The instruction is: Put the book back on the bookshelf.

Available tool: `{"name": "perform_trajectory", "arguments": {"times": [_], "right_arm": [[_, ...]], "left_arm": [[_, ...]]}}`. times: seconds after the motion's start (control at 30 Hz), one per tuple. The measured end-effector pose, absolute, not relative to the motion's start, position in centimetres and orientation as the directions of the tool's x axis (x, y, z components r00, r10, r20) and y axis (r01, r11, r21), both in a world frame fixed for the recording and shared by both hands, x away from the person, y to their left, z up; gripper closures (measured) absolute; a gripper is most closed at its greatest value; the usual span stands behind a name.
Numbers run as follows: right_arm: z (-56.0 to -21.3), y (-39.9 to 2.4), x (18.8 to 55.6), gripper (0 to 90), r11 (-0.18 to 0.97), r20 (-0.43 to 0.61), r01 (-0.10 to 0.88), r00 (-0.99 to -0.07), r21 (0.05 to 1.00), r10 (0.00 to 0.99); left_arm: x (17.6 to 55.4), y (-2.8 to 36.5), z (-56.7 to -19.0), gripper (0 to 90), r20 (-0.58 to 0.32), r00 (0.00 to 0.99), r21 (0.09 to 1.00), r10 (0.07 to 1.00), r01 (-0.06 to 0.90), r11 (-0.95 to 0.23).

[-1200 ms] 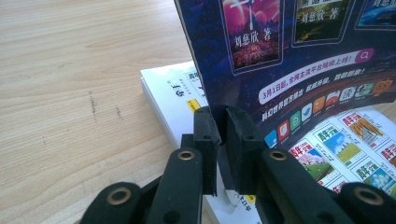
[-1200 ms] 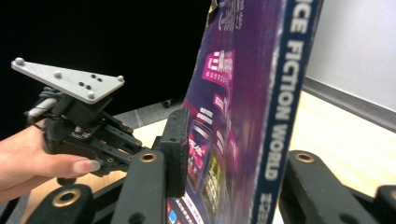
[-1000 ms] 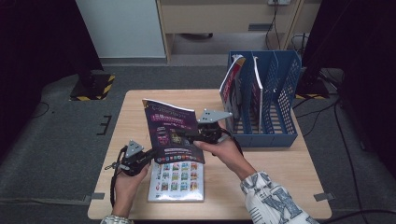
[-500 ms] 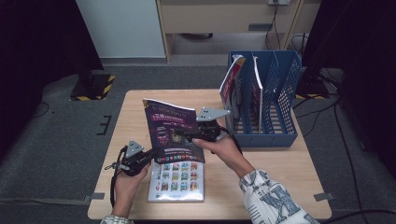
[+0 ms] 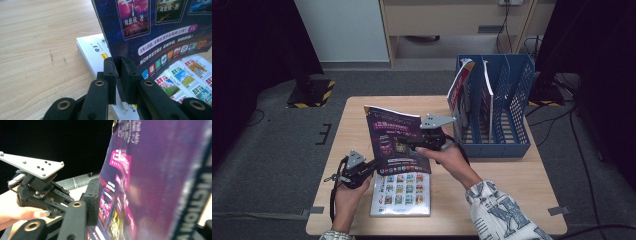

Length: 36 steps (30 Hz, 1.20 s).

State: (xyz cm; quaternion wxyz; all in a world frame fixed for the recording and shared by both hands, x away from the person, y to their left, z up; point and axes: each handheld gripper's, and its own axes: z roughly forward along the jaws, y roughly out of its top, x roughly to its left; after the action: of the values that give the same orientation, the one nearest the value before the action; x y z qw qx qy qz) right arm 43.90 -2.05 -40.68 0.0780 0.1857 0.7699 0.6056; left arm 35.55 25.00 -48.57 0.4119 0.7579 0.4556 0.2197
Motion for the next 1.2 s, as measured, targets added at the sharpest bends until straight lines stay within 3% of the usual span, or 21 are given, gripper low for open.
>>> {"name": "perform_trajectory", "arguments": {"times": [0.4,0.7,1.2], "right_arm": [[-40.74,-1.90,43.97,66.6,0.198,0.110,0.202,-0.912,0.959,0.395],[-40.71,-1.92,44.04,82.4,0.199,0.107,0.206,-0.902,0.958,0.419],[-40.57,-1.89,43.51,84.0,0.203,0.072,0.178,-0.895,0.963,0.440]], "left_arm": [[35.52,24.99,-48.56,82.5,-0.039,0.489,0.825,0.871,0.508,-0.248],[35.45,24.98,-48.53,82.5,-0.036,0.492,0.827,0.870,0.503,-0.251],[35.52,25.21,-48.69,81.2,-0.055,0.491,0.830,0.869,0.507,-0.234]]}}
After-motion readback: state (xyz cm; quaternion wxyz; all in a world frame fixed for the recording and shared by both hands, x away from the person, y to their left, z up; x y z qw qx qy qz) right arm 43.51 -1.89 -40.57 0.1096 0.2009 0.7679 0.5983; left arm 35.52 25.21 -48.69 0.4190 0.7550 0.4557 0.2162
